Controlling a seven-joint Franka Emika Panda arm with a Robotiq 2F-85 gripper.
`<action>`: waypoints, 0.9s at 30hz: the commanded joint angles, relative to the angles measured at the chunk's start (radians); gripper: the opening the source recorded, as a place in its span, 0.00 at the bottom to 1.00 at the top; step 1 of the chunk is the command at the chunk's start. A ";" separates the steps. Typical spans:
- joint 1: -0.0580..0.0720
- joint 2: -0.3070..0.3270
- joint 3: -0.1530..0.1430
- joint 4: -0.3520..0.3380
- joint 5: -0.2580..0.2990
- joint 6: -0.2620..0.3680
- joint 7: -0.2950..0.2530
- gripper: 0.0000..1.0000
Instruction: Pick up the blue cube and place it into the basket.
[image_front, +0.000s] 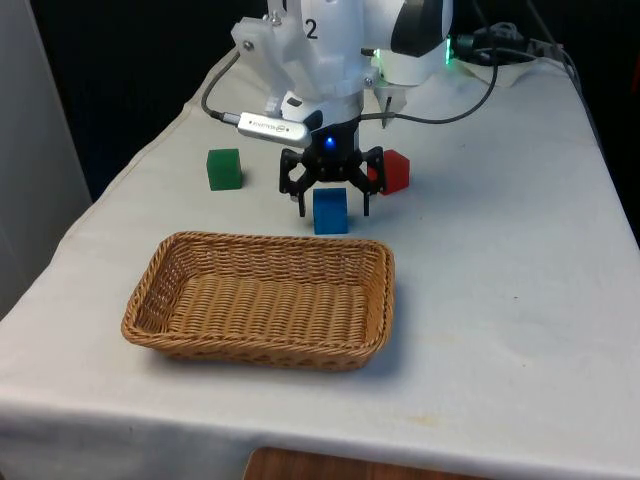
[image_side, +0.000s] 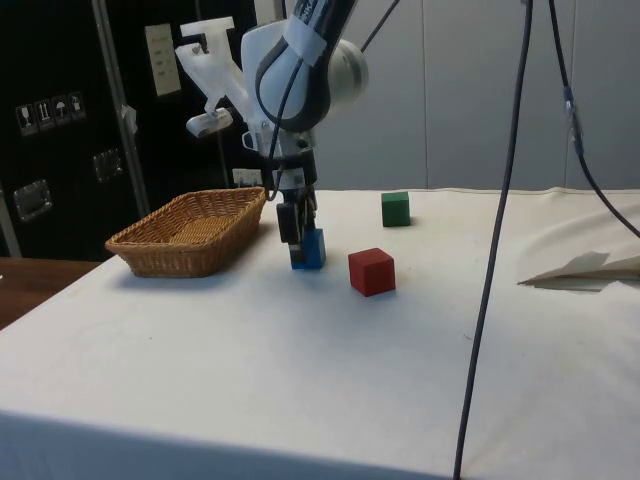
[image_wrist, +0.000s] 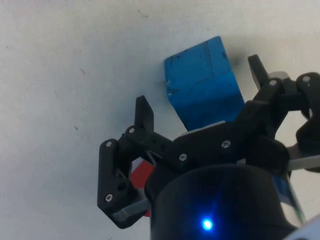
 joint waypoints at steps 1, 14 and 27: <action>-0.001 0.000 0.002 0.000 0.003 0.002 0.000 1.00; 0.000 0.000 0.000 0.000 0.001 0.000 0.000 0.00; 0.002 -0.050 -0.009 -0.003 -0.006 -0.041 0.001 0.00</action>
